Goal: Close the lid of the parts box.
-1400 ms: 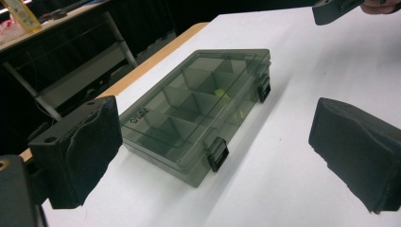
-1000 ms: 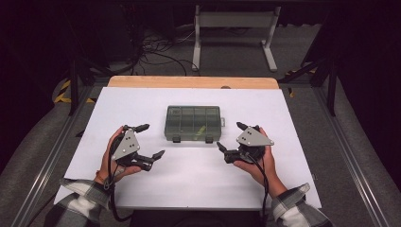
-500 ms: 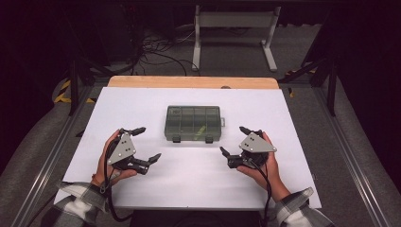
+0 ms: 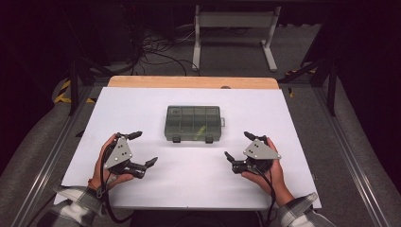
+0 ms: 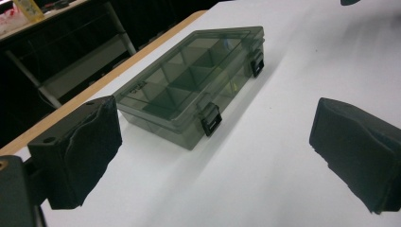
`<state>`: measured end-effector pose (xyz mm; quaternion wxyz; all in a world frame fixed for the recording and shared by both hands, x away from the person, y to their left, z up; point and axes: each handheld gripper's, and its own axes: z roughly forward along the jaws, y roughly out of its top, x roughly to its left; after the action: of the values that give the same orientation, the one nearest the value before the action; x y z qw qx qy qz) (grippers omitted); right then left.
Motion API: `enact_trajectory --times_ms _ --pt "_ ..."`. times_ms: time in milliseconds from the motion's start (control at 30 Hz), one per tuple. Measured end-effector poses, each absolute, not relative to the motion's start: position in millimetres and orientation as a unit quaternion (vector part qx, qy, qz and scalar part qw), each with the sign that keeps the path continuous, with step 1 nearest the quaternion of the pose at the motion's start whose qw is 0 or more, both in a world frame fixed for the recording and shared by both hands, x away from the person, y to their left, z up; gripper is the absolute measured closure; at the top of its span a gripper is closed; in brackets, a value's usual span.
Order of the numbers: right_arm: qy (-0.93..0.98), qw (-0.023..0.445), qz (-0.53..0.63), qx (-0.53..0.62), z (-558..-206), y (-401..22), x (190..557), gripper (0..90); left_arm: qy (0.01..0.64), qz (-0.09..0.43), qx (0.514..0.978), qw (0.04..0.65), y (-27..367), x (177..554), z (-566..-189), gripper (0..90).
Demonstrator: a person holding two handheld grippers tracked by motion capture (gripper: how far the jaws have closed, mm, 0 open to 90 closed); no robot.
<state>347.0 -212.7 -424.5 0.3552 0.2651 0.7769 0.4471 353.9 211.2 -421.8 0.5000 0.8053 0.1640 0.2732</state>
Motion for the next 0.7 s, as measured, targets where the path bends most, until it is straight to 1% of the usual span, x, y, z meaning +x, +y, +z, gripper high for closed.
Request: enact_trajectory --times_ms 267,700 --pt "0.777 0.359 0.444 0.266 -428 -221 339 8.3 0.174 0.276 0.811 0.486 220 349 -429 3.8" --pt "0.783 0.346 0.438 0.275 -435 -234 329 6.6 0.196 0.273 0.813 0.476 233 340 -440 3.2"
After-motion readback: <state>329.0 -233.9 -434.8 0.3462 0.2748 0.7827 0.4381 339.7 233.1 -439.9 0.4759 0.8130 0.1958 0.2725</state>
